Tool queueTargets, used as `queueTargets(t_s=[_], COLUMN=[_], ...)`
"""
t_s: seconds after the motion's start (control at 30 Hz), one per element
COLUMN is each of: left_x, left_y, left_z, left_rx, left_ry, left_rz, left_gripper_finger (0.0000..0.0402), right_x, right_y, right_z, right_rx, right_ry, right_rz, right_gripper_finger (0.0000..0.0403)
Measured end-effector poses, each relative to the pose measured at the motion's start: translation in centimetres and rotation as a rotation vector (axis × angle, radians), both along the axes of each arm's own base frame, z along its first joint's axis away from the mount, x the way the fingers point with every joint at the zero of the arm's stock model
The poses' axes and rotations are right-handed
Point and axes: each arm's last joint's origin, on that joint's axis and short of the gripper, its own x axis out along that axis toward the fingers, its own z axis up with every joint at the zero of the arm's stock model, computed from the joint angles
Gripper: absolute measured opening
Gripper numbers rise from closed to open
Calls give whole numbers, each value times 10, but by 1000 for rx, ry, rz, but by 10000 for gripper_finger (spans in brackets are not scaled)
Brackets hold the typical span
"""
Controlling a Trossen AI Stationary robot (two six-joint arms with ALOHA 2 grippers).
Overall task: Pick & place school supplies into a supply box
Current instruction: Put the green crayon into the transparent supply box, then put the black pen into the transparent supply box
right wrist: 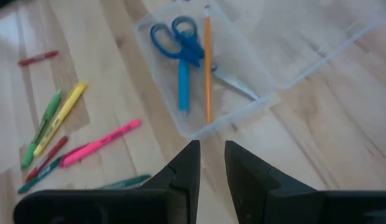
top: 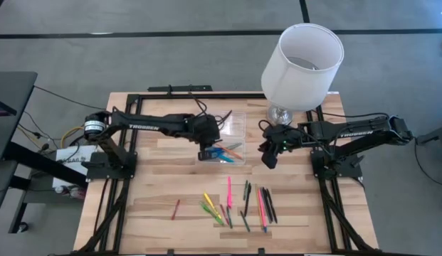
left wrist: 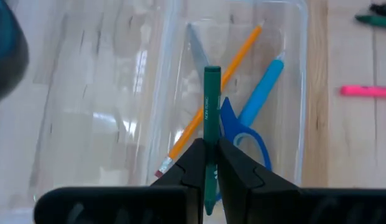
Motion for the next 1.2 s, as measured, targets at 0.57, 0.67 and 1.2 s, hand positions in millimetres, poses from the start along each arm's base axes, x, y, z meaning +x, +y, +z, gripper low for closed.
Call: queueTargets(t_s=[0.57,0.67,1.2], left_x=[33,38,39], left_y=[14,16,19], left_z=[-42,-48,-50], left_rx=[2,19,130], left_ry=[-25,-13,68], left_rz=[-159,-143,-181], left_gripper_finger=[17,17,92], right_x=[9,9,9], right_y=[-1,1,16], right_z=[9,9,10], right_rx=[23,40,58], right_ry=[-138,-142,-149], right_rz=[-53,-62,-13], right_gripper_finger=[67,67,67])
